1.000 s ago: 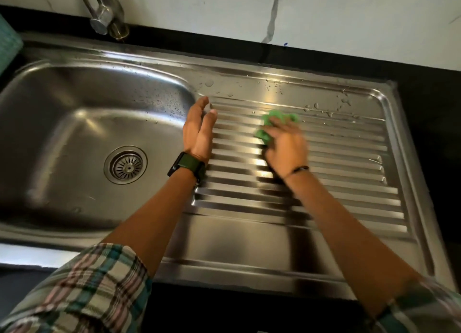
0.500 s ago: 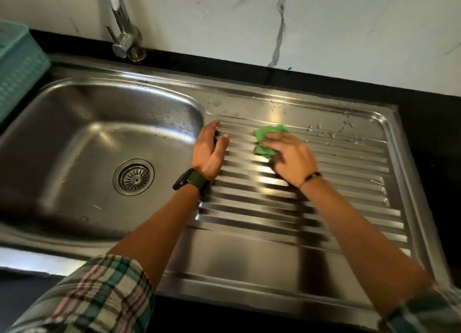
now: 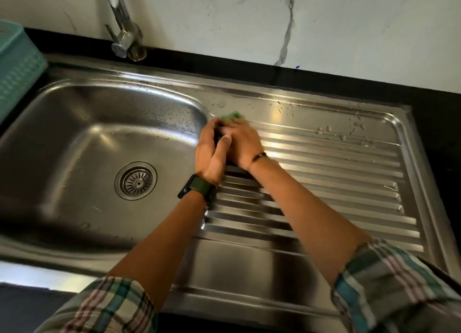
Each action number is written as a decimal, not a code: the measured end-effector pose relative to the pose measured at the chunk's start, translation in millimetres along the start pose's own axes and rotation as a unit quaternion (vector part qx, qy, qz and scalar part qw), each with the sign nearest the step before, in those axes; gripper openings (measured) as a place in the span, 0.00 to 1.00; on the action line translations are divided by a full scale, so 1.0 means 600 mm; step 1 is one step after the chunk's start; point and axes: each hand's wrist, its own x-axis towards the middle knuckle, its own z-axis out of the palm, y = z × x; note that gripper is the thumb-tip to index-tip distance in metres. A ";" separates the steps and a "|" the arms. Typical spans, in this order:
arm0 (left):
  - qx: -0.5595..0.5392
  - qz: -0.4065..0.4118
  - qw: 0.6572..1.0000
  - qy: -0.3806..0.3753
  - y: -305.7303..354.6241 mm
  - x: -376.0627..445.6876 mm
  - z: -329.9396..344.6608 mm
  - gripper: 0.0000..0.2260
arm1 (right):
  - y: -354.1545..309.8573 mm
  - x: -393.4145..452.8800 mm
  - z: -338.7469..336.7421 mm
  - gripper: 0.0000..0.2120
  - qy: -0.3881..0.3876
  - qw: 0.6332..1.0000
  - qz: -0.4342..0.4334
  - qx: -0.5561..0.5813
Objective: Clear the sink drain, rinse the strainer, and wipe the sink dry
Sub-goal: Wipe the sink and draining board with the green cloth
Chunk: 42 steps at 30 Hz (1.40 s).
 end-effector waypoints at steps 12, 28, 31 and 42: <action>0.077 0.009 0.996 -0.035 -0.012 0.002 -0.003 0.31 | 0.122 -0.089 -0.056 0.23 0.011 0.997 0.074 -0.027; 0.223 0.091 0.964 -0.110 -0.015 0.003 0.025 0.30 | 0.061 -0.066 -0.033 0.17 -0.007 0.990 0.126 -0.068; 0.274 0.135 0.947 -0.096 -0.011 0.007 0.033 0.29 | 0.043 -0.034 -0.012 0.19 -0.038 0.992 0.083 -0.090; 0.402 0.181 0.875 -0.200 0.024 -0.023 0.188 0.24 | 0.239 -0.206 -0.101 0.27 0.019 0.980 0.164 -0.109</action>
